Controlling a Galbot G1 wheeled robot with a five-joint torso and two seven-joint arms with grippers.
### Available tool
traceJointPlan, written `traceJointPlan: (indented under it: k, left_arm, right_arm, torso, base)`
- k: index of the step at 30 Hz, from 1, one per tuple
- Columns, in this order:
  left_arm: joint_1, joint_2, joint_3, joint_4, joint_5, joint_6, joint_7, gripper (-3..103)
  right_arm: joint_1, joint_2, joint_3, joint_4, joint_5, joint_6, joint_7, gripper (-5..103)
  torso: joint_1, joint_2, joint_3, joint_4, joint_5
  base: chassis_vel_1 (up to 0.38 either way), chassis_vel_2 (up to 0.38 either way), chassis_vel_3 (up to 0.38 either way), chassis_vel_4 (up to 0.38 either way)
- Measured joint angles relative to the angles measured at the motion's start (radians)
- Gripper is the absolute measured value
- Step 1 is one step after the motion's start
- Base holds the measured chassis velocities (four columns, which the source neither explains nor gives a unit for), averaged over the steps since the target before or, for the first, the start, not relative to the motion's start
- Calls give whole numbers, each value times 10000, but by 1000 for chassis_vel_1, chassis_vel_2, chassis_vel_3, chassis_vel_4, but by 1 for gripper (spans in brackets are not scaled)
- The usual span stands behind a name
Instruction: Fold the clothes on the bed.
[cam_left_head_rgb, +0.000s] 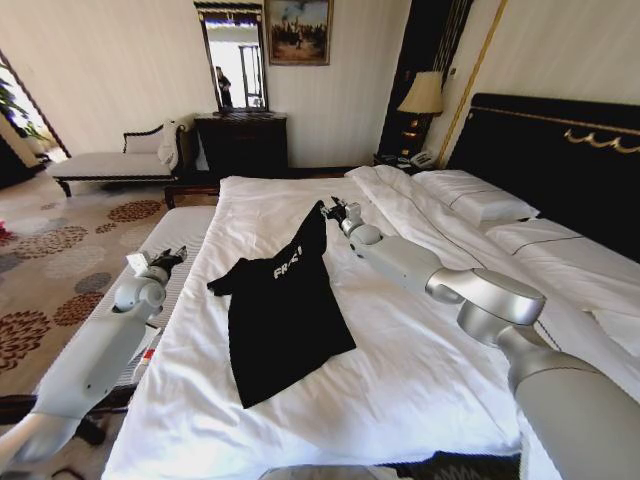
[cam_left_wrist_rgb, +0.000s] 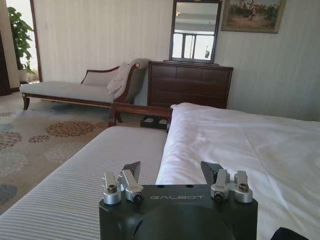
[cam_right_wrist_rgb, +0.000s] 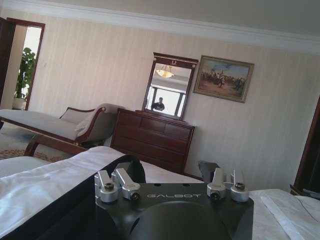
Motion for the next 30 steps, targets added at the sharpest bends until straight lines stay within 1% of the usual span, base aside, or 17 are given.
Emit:
traceJointPlan:
  k: [2, 3, 4, 5, 6, 7, 8, 11, 14, 20, 22, 23, 25, 26, 27, 29, 30]
  left_arm:
    - [144, 145, -164, -122, -85, 22, -9, 79]
    - [191, 183, -210, -166, -113, 31, -10, 84]
    - [281, 247, -290, -244, -159, 44, -13, 84]
    - [474, 366, -455, -401, -224, 79, -8, 89]
    - [474, 366, -455, -401, -224, 79, -8, 89]
    - [713, 501, -655, -556, -273, 106, -2, 94]
    - [899, 586, -793, -678, -297, 117, 32, 98]
    - [1330, 755, -1124, -934, -340, 138, 114, 100]
    - [2109, 1056, -1736, -1426, -486, 216, 239, 100]
    - [2966, 1504, -2544, -2014, -612, 310, 371, 100]
    - [3236, 1654, -2882, -2276, -719, 371, 376, 100]
    - [3349, 1696, -3023, -2408, -749, 390, 378, 100]
    - [3383, 1705, -3063, -2447, -755, 395, 378, 100]
    - [3542, 1711, -3225, -2645, -764, 423, 376, 100]
    - [3542, 1711, -3225, -2645, -764, 423, 376, 100]
    - [3846, 1614, -3501, -2985, -757, 463, 337, 100]
    - [4019, 1558, -3629, -3135, -730, 474, 321, 100]
  right_arm:
    - [19, -12, 20, 9, -219, -234, 275, 79]
    - [27, -10, 6, 9, -303, -391, 426, 79]
    - [37, 4, -41, 17, -406, -668, 662, 84]
    - [121, 72, -173, 88, -495, -1430, 1205, 90]
    - [121, 72, -173, 88, -495, -1430, 1205, 90]
    - [315, 209, -386, 178, -417, -2222, 1623, 95]
    - [472, 321, -561, 267, -186, -2504, 1636, 98]
    - [843, 576, -846, 476, 570, -2461, 865, 100]
    - [1352, 879, -996, 633, 1335, -2287, 132, 100]
    - [2003, 1693, -1932, 585, 366, -2673, -129, 100]
    - [2261, 2405, -2632, 1038, 261, -2257, -946, 100]
    - [2377, 2822, -3001, 1355, 526, -1694, -1685, 100]
    - [2410, 2947, -3111, 1449, 627, -1491, -1972, 100]
    - [2508, 3393, -3510, 1752, 915, -534, -3212, 100]
    - [2508, 3393, -3510, 1752, 915, -534, -3212, 100]
    - [2510, 3711, -3799, 1818, 862, 239, -3926, 100]
    - [2442, 3769, -3778, 1816, 723, 353, -3863, 100]
  torso:
    - [0, 0, 0, 0, 0]
    - [0, 0, 0, 0, 0]
    - [0, 0, -1, 1, 0]
    - [0, -1, 0, 1, 0]
    - [0, -1, 0, 1, 0]
    - [0, 0, 1, 0, 1]
    - [1, 0, 0, -1, 0]
    - [1, 0, 0, -8, 0]
    - [-1, 1, -1, 5, 0]
    - [-1, 1, -1, 6, -2]
    - [-1, 1, -1, -8, 3]
    - [-1, 1, -2, -13, 4]
    - [-1, 1, -1, -15, 5]
    - [-1, 1, -1, -15, 6]
    - [-1, 1, -1, -15, 6]
    - [-2, 1, -2, -7, 7]
    - [-2, 2, -2, 0, 1]
  base:
    - [0, 0, 0, 0]
    - [0, 0, 0, 0]
    - [0, 0, 0, 0]
    - [0, 0, 0, 0]
    - [0, 0, 0, 0]
    - [0, 0, 0, 0]
    - [0, 0, 0, 0]
    - [0, 0, 0, 0]
    - [0, 0, 0, 0]
    - [0, 0, 0, 0]
    - [0, 0, 0, 0]
    - [0, 0, 0, 0]
    - [0, 0, 0, 0]
    - [0, 0, 0, 0]
    - [0, 0, 0, 0]
    - [0, 0, 0, 0]
    - [0, 0, 0, 0]
